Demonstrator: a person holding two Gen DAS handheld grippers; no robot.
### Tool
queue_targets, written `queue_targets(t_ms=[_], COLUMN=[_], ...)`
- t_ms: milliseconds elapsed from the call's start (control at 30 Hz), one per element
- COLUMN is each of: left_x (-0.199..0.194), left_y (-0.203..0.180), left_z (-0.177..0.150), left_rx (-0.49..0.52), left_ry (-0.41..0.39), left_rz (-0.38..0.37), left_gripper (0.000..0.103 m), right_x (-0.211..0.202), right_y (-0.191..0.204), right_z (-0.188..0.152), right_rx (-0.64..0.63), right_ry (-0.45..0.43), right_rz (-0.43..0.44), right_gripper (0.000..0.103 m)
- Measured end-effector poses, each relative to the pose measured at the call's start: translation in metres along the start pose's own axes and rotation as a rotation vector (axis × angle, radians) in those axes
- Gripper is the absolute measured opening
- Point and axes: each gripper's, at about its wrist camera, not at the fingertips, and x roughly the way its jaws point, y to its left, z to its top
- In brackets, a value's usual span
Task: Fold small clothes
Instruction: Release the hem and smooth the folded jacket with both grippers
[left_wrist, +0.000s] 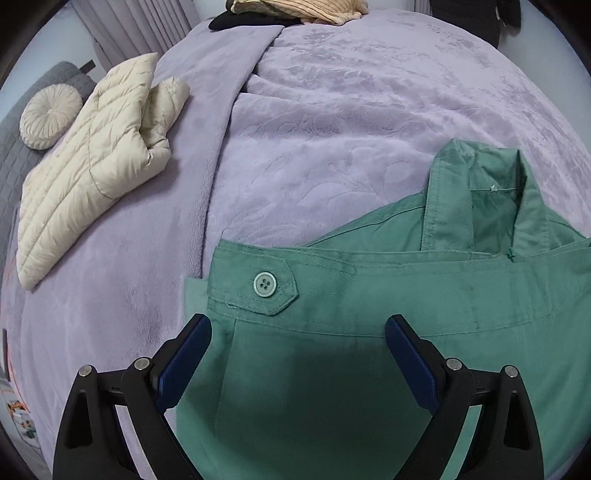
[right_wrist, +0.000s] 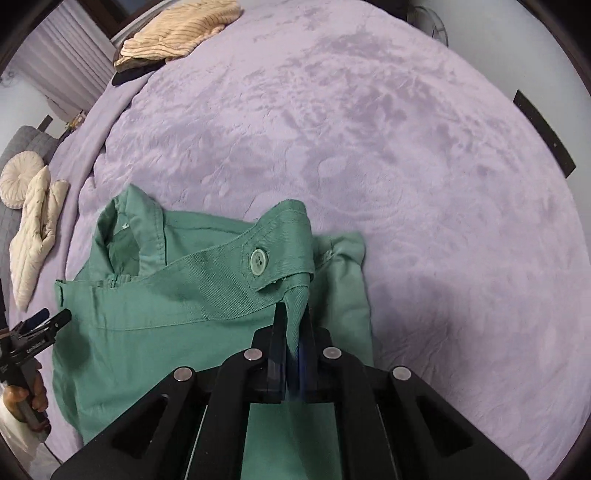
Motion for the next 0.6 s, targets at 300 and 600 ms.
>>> queue_targets(t_ms=[300,600], left_x=[0.005,-0.056], left_y=[0.046,0.014], left_z=[0.0,-0.067], left_rx=[-0.06,-0.079], left_ry=[0.041,0.069], left_rz=[0.092,-0.159], left_gripper=[0.096,0.096], right_x=[-0.037,-0.038], right_y=[-0.025,0.067], right_z=[-0.005,-0.091], right_rx=[0.094,-0.098], right_ry=[-0.089,0.09], right_rz=[-0.044,0.29], right_gripper=[0.022,0.022])
